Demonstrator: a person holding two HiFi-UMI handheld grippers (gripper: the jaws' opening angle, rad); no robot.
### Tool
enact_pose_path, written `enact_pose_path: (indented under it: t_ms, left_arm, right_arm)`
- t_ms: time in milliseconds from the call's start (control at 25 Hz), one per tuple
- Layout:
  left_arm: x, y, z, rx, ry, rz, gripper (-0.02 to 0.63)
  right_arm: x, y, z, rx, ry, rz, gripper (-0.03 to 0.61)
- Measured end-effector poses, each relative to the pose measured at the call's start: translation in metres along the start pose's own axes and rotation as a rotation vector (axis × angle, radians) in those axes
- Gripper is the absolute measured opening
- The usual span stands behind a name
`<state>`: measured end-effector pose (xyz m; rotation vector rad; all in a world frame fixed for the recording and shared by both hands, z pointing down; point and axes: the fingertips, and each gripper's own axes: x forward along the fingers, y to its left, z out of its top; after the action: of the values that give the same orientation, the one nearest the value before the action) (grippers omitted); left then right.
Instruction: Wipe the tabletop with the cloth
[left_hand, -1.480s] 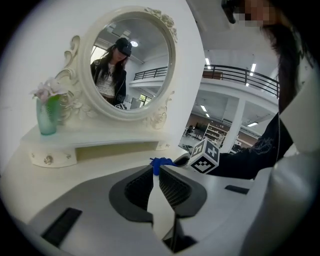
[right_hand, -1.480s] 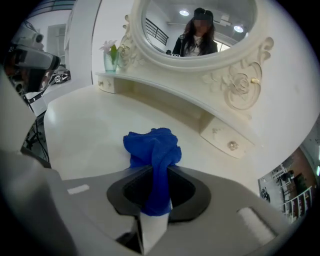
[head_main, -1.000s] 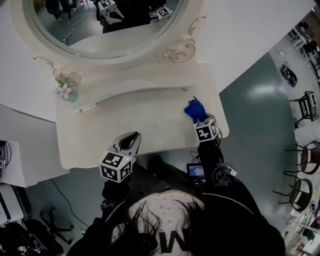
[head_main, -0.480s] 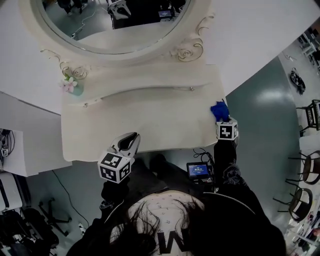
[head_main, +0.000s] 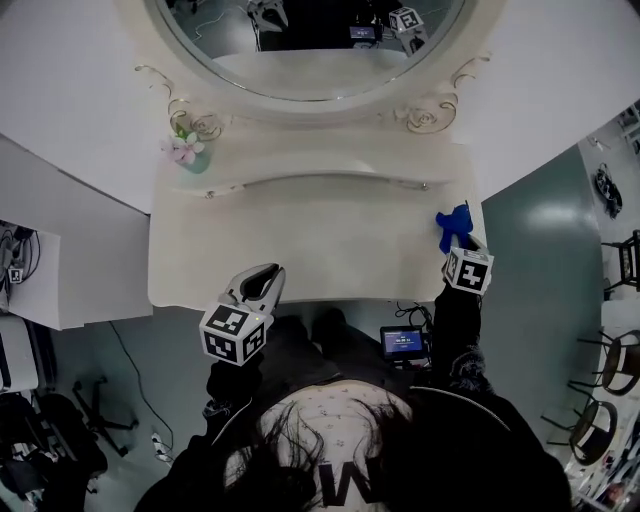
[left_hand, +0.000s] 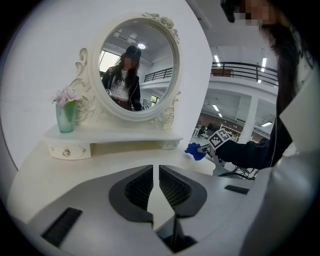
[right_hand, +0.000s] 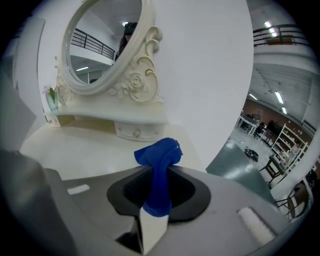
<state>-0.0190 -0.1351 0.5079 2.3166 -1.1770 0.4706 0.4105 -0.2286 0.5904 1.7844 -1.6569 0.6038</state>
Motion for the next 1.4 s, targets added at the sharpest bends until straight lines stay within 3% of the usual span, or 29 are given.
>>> enact_pose_path:
  t_ms: [360,680,840,1120,1400]
  left_arm:
    - [-0.064,0.073,-0.007,-0.033,-0.045,0.045,0.02]
    - [-0.132,0.15,-0.025,-0.096,-0.085,0.142,0.02]
    - [-0.161,0.179,-0.035,-0.119,-0.098,0.18,0.02]
    - [-0.208,0.214,-0.058,-0.17,-0.112,0.254,0.02]
    - [-0.258,0.241,-0.085,-0.221,-0.111,0.348,0.02]
  right_arm:
    - [-0.049,0.172,0.047,0.002,-0.092,0.236,0.084]
    - [-0.072,0.345,0.063,-0.111,-0.091,0.467,0.084]
    - [-0.085,0.435,0.058,-0.204,-0.081,0.582,0.084]
    - [-0.133,0.604,0.021,-0.448,-0.041,0.88,0.084]
    - [-0.177,0.711,-0.023,-0.653,-0.025,1.071,0.084]
